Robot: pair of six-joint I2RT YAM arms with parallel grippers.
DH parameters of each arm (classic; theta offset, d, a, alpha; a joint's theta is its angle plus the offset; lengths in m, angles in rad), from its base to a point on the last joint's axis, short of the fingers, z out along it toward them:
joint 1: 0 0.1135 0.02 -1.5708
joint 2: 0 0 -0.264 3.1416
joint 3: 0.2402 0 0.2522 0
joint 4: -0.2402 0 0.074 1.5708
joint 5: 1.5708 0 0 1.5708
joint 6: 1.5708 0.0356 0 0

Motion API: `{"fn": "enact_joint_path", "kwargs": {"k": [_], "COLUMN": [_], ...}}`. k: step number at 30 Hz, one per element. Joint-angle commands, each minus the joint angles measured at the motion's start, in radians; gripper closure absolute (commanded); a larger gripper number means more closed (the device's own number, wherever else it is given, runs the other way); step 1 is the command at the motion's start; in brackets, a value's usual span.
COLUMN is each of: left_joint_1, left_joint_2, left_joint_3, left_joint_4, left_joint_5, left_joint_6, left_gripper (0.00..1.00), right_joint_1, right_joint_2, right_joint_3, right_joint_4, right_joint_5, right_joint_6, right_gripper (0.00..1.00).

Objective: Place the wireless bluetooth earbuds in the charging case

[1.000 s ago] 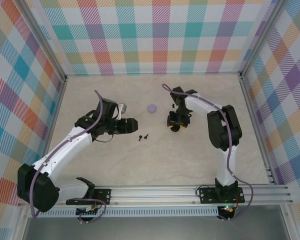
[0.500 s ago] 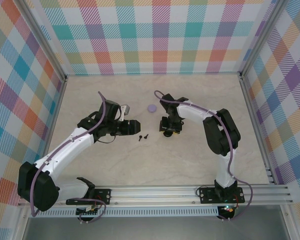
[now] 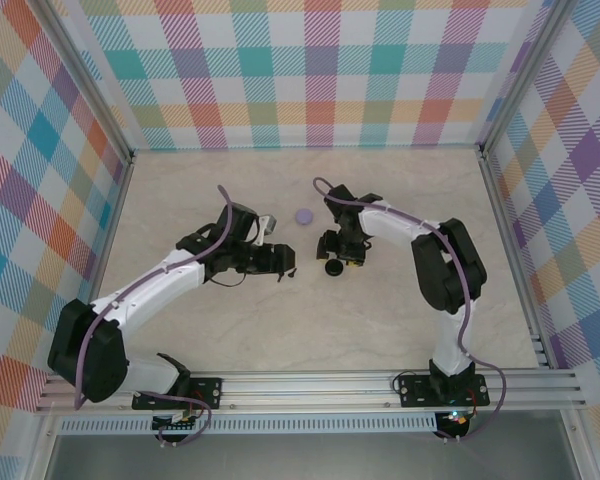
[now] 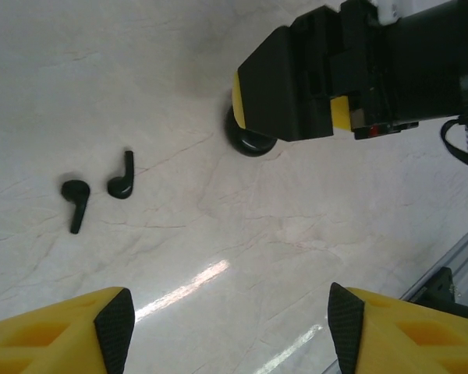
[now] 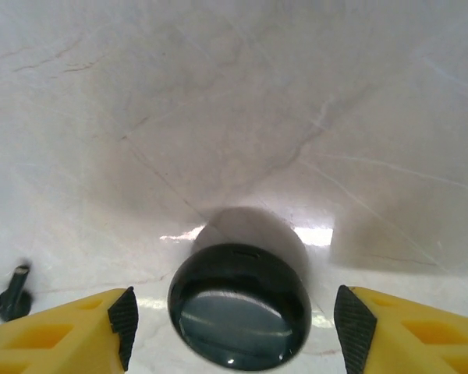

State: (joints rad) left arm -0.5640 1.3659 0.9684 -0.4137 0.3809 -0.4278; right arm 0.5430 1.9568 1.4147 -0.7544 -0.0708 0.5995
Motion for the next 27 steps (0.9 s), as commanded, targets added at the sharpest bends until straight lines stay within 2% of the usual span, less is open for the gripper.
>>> {"fn": "enact_joint_path", "kwargs": {"k": [1, 5, 9, 13, 17, 23, 27], "left_joint_1": [-0.033, -0.084, -0.136, -0.148, -0.156, -0.183, -0.190], "left_joint_2": [0.062, 0.163, 0.272, 0.360, 0.451, 0.535, 0.567], "left_joint_3": [0.003, 0.033, 0.088, 0.139, 0.178, 0.210, 0.215], "left_joint_4": [0.117, 0.219, 0.269, 0.289, 0.333, 0.362, 0.362], "left_joint_5": [0.058, 0.080, 0.080, 0.078, 0.123, 0.151, 0.150], "left_joint_6": [-0.071, -0.117, -0.137, -0.148, -0.173, -0.198, -0.210], "left_gripper": [0.39, 0.49, 0.55, 0.63, 0.71, 0.82, 0.83], "right_joint_1": [-0.053, -0.097, -0.121, -0.128, -0.130, -0.130, -0.130], "right_joint_2": [-0.067, -0.016, 0.053, 0.085, 0.126, 0.168, 0.179], "right_joint_3": [0.003, 0.056, 0.110, 0.119, 0.145, 0.166, 0.158], "right_joint_4": [0.020, -0.024, -0.061, -0.059, -0.054, -0.072, -0.080], "right_joint_5": [-0.057, -0.107, -0.140, -0.139, -0.186, -0.209, -0.215], "right_joint_6": [-0.076, -0.155, -0.203, -0.203, -0.233, -0.253, -0.259], "right_gripper": [0.33, 0.42, 0.55, 0.62, 0.69, 0.73, 0.73]}}
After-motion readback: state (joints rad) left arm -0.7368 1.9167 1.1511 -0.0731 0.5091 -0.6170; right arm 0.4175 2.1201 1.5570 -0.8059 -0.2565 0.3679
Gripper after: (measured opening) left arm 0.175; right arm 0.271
